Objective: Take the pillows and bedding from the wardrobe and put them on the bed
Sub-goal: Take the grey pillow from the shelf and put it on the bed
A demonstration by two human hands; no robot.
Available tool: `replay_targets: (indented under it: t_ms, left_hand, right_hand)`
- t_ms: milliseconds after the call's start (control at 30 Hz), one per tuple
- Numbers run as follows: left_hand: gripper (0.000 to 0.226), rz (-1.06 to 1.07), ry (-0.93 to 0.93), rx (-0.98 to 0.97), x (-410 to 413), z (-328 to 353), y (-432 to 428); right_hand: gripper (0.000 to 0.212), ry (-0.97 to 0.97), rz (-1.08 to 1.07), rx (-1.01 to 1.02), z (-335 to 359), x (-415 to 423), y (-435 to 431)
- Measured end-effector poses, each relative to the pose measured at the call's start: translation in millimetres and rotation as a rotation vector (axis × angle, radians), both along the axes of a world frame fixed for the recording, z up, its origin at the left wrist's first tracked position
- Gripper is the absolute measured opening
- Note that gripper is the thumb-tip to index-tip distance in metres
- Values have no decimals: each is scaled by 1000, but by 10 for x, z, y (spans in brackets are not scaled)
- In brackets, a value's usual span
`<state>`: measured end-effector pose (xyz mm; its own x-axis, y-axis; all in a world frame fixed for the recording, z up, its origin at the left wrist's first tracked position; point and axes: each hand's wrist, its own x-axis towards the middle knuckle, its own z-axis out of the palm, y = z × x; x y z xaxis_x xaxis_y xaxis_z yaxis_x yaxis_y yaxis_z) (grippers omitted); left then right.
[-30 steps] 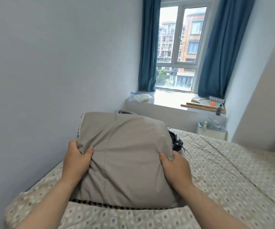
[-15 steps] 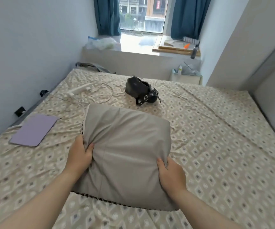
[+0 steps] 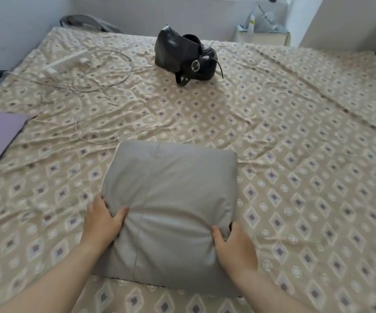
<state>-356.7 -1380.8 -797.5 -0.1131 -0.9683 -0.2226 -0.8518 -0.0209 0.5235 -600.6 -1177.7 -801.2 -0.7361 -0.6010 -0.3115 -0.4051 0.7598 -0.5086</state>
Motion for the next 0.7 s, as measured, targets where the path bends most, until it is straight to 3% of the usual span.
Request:
replay_targets:
  t_ms: [100,200,400,500,600,700]
  left_hand:
    - [73,-330,-246,-259,41,-77,34]
    - [86,-563,-411,-169,-6,-138,64]
    - [86,-565,-448,-67,3,-39,42]
    - [77,-534,-366,30,55,257,91]
    - [65,-384,-93,224,147,880,152]
    - [48,-241,129,251,323,1776,129]
  right_hand:
    - [77,169,139,49,-78,15,-15]
    - [66,235,409,96,-134,19,-82]
    - [63,213,488,265,-1,-65,-132]
    - [63,157,473,254,304,-36,-144]
    - [53,44,558,130,948,97,-264]
    - [44,-47,617,1,1834,335,-599]
